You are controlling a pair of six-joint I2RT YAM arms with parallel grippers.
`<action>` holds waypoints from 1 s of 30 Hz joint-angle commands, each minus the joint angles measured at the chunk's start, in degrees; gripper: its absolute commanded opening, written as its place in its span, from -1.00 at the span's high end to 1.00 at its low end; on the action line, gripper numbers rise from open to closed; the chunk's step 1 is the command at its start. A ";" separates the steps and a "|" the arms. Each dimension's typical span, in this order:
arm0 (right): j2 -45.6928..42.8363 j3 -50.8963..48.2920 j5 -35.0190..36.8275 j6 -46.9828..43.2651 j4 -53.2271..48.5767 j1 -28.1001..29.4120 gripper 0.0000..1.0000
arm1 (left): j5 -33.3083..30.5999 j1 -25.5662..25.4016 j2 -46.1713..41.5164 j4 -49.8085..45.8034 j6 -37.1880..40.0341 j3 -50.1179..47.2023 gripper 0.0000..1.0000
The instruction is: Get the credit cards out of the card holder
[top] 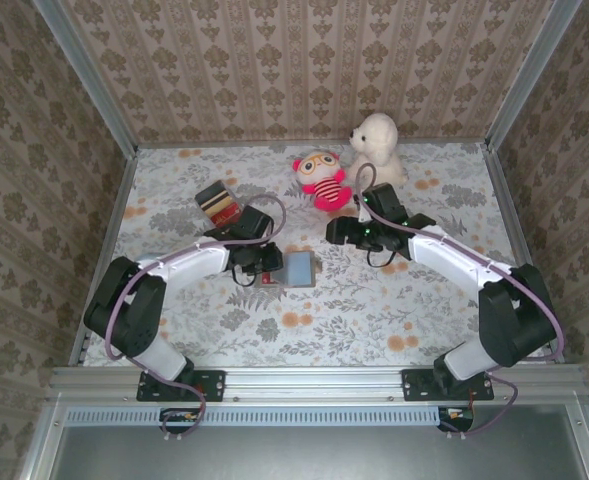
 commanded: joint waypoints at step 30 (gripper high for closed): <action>6.46 3.01 1.24 7.57 0.17 13.15 -0.27 | 1.58 1.31 -7.22 9.43 -7.56 -8.25 -0.31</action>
